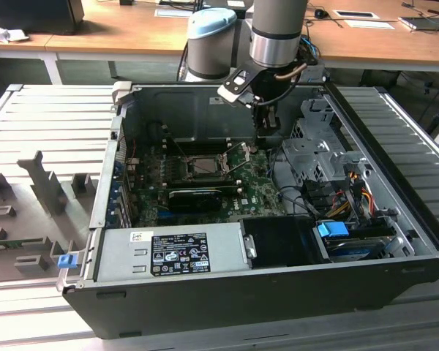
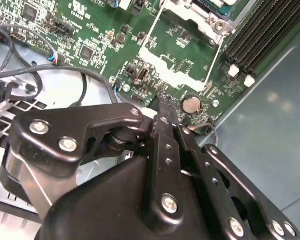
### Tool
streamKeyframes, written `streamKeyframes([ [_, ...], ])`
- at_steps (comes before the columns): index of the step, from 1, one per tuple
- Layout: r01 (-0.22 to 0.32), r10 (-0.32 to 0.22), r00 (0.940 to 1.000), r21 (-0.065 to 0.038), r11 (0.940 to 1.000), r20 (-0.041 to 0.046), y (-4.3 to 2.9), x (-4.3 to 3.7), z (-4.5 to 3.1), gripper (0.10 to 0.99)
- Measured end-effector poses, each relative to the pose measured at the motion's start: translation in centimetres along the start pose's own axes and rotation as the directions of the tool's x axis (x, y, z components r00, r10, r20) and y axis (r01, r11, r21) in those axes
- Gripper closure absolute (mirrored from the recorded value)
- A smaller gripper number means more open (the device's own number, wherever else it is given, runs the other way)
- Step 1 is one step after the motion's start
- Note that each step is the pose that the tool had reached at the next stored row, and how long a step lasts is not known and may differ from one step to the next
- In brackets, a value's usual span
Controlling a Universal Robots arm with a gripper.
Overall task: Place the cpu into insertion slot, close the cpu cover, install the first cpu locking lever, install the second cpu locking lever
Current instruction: 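Close the cpu cover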
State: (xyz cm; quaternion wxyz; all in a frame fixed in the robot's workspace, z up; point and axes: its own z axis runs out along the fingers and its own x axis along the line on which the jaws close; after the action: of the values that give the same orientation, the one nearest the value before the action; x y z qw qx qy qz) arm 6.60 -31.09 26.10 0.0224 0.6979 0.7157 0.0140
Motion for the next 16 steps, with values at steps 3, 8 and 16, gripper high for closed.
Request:
streamKeyframes([
  [3,0.017,-0.017,0.9999,0.002,0.9999,-0.0009,-0.03,0.01,0.75,0.980],
  [8,0.021,-0.021,0.9998,0.017,0.9996,-0.0017,-0.08,0.02,1.37,0.980],
  [16,0.021,-0.021,0.9998,0.026,0.9994,-0.0019,-1.71,0.05,1.28,0.980],
])
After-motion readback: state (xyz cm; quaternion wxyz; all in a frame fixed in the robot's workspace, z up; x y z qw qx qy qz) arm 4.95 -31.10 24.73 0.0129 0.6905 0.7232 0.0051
